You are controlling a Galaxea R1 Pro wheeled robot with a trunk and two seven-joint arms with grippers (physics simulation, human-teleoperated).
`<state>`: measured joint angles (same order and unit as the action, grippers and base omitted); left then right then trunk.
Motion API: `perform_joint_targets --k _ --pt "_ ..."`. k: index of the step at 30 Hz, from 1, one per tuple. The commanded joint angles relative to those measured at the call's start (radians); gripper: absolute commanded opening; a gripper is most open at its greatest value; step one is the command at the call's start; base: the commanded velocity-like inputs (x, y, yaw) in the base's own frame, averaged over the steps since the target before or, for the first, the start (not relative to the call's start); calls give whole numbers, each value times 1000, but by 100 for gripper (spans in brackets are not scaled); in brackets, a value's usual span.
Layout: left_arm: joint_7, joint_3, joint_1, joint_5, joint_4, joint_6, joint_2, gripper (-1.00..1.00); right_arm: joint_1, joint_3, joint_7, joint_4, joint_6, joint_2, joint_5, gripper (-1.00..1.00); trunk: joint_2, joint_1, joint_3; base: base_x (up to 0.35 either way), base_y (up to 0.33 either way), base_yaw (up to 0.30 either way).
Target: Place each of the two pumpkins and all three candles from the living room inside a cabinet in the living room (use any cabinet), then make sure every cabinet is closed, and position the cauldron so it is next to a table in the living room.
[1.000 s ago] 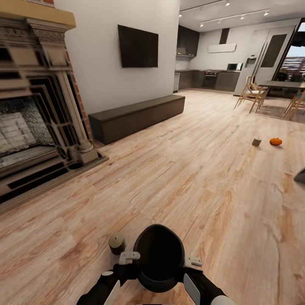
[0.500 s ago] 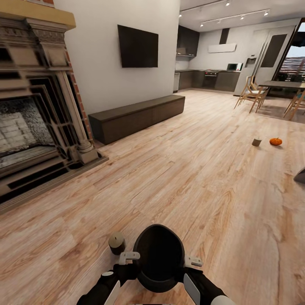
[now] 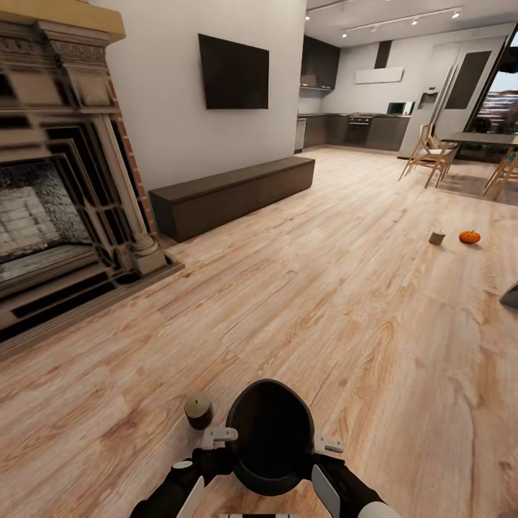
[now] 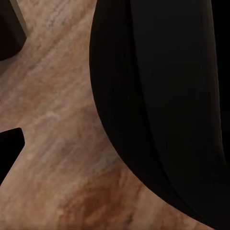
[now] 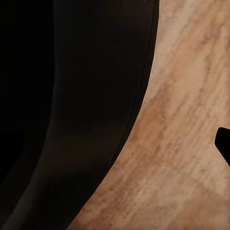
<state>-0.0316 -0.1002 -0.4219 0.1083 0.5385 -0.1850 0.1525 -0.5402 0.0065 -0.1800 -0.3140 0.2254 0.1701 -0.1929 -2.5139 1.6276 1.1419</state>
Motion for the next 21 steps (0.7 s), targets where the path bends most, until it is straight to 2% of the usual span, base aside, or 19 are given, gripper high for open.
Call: perform_joint_targets --k 1,5,6,21 --pt "1 -3 0 9 1 -6 -1 100 0 1 -6 -2 5 0 -8 100 0 0 1 0 0 0" --pt "1 -3 0 8 1 -5 -1 100 0 1 -6 -2 5 0 -8 100 0 0 1 0 0 0" --pt "1 -3 1 8 1 -5 -1 100 0 1 -6 -2 5 0 -8 -100 0 0 1 0 0 0" --pt "1 -3 1 8 1 -5 -1 100 0 1 -6 -2 5 0 -8 -100 0 0 1 0 0 0"
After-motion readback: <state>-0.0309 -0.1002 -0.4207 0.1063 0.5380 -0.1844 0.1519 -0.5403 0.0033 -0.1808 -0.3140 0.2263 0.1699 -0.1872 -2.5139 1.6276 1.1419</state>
